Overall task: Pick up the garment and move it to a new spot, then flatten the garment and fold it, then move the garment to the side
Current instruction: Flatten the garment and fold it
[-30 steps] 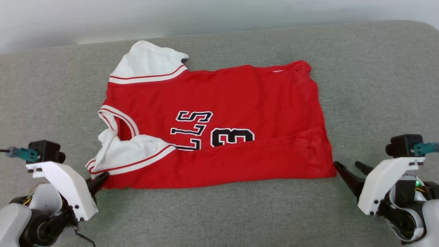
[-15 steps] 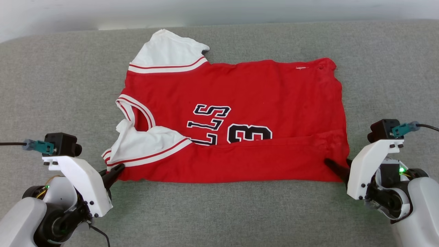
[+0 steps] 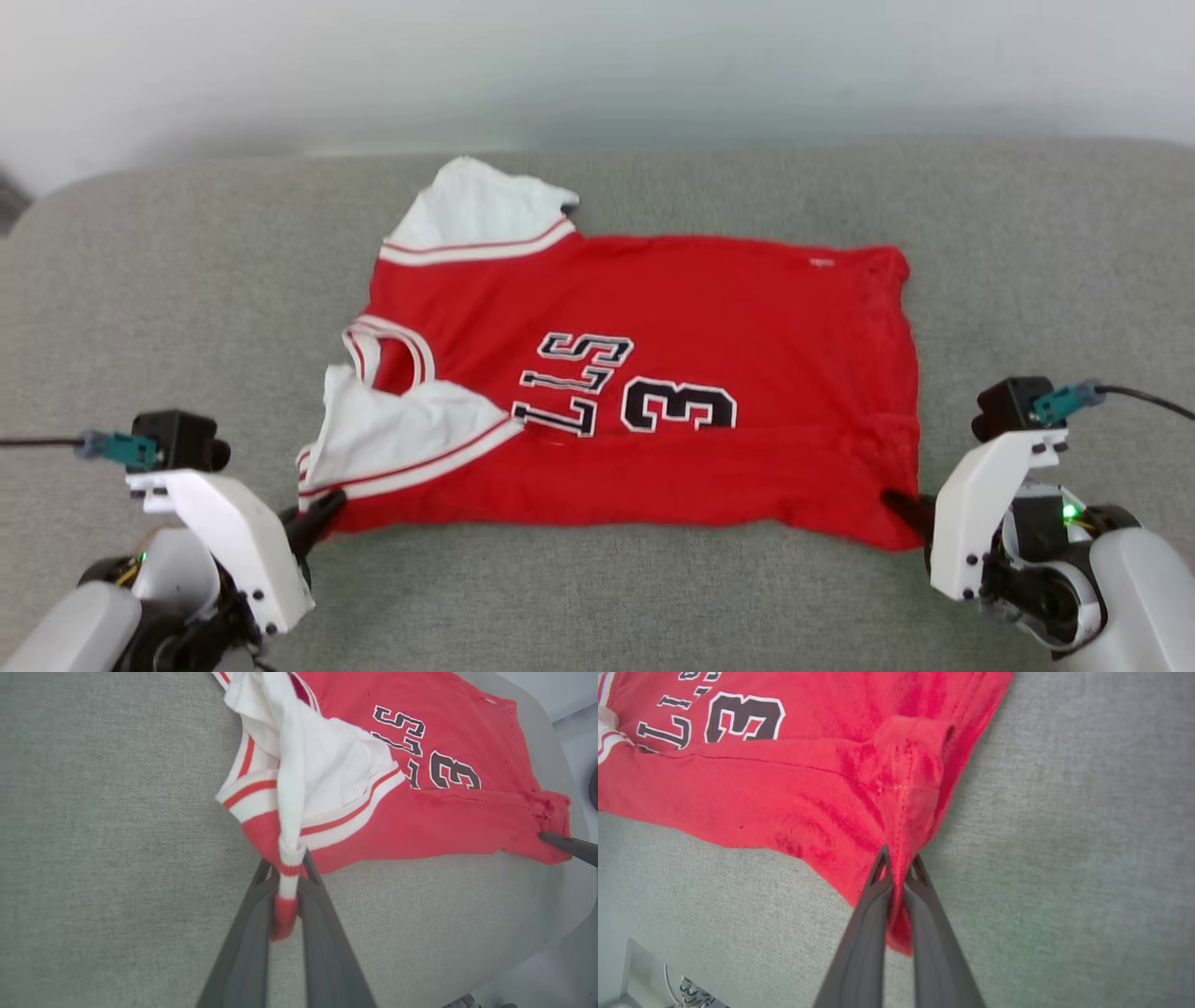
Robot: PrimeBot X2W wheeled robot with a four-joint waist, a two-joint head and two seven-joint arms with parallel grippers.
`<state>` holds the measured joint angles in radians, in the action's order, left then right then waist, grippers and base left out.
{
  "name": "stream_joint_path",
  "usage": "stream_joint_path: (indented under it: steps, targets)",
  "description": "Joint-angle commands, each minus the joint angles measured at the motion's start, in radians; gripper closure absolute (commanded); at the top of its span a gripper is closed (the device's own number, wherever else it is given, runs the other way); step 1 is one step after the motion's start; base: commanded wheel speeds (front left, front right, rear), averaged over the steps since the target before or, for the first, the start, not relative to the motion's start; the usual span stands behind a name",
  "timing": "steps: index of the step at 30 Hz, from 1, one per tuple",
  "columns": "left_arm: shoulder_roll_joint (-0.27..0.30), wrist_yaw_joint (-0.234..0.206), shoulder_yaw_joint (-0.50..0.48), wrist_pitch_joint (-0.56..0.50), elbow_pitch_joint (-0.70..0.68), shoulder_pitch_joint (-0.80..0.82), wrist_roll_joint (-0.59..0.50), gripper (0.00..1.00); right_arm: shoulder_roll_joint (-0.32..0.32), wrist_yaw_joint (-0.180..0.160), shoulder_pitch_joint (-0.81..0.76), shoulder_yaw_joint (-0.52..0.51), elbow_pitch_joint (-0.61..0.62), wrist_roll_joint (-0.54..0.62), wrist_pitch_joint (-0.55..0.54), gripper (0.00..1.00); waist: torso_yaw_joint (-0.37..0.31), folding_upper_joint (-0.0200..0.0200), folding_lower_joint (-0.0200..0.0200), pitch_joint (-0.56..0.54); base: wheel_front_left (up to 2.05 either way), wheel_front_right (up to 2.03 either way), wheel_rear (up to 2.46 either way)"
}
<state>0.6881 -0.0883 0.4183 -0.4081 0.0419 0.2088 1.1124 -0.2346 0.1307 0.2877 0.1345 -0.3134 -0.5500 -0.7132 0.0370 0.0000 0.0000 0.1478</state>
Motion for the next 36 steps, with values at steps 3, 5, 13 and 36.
stream_joint_path:
  steps: [3, 5, 13, 36]
  targets:
    - [0.006, -0.015, -0.001, 0.013, -0.012, -0.048, 0.005, 1.00, -0.012, 0.000, -0.045, -0.001, 0.026, -0.013, -0.010, 1.00, 0.014, 0.0000, 0.0000, -0.061, 0.00, 0.00, 0.00]
    - [0.010, -0.026, 0.000, 0.016, -0.024, -0.082, 0.010, 1.00, -0.017, 0.000, -0.073, -0.005, 0.045, -0.014, -0.019, 1.00, 0.017, 0.0000, 0.0000, -0.078, 0.00, 0.00, 0.00]
    - [-0.012, -0.041, 0.013, 0.017, -0.025, -0.172, 0.043, 1.00, -0.012, 0.000, -0.164, -0.045, 0.089, -0.004, -0.053, 1.00, 0.015, 0.0000, 0.0000, -0.082, 0.00, 0.00, 0.00]
    - [-0.043, -0.096, -0.072, 0.332, -0.011, 0.022, -0.177, 0.00, 0.135, 0.000, -0.195, -0.187, 0.328, 0.270, 0.547, 0.00, -0.057, 0.0000, 0.0000, -0.020, 0.00, 0.00, 0.00]
